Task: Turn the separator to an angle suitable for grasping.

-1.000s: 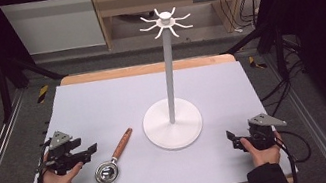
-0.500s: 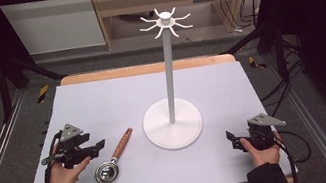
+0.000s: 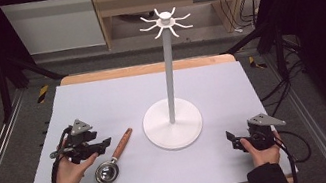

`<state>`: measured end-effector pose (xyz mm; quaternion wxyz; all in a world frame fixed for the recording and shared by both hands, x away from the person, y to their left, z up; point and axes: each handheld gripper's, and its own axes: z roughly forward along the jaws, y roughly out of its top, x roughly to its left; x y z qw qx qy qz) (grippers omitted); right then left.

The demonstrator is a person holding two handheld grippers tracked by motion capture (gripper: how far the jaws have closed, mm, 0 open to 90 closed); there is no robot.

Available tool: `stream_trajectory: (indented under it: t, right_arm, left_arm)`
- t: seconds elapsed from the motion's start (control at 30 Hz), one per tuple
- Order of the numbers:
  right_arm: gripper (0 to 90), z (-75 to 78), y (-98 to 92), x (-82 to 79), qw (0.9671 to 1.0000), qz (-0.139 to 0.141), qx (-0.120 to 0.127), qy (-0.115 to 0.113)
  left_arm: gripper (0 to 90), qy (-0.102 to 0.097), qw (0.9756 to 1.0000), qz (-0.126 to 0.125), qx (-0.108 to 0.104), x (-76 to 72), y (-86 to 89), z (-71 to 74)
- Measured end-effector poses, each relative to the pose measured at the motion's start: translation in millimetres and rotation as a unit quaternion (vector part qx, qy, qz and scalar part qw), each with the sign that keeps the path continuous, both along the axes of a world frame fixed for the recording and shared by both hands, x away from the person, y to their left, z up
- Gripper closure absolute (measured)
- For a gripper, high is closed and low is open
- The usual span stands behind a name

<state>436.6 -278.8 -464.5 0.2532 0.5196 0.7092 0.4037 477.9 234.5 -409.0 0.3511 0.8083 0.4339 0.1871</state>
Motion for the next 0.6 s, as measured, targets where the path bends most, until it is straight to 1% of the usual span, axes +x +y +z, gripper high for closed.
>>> stream_trajectory:
  t: [0.03,0.17,0.3,0.37,0.43,0.53,0.6]
  right_arm:
    - [7.2,-0.1,0.1,0.1,1.0000,-0.001,0.001,0.001]
    - [7.2,-0.7,0.4,0.6,1.0000,0.000,-0.001,0.001]
    - [7.2,-0.8,1.1,0.3,1.0000,0.001,0.003,0.003]
    - [7.2,-1.2,1.0,0.8,1.0000,0.001,0.000,0.001]
    - [7.2,-1.6,1.4,1.1,1.0000,0.002,0.000,0.004]
    - [7.2,-0.9,1.3,0.6,1.0000,0.003,0.002,0.004]
    - [7.2,-0.4,1.2,0.5,1.0000,0.002,0.004,0.005]
  left_arm:
    - [40.5,0.003,1.0000,-0.003,0.005,1.1,-1.8,-0.7]
    - [42.1,0.012,0.9999,-0.008,0.009,3.5,-8.4,-3.6]
    - [43.8,0.018,0.9995,-0.016,0.021,4.7,-14.9,-6.1]
    - [44.9,0.019,0.9994,-0.019,0.023,5.2,-16.0,-6.5]
    - [46.3,0.026,0.9991,-0.023,0.022,7.1,-19.2,-9.7]
    - [47.1,0.035,0.9985,-0.031,0.028,8.4,-22.4,-14.2]
    - [49.3,0.041,0.9980,-0.036,0.031,8.6,-24.7,-16.6]
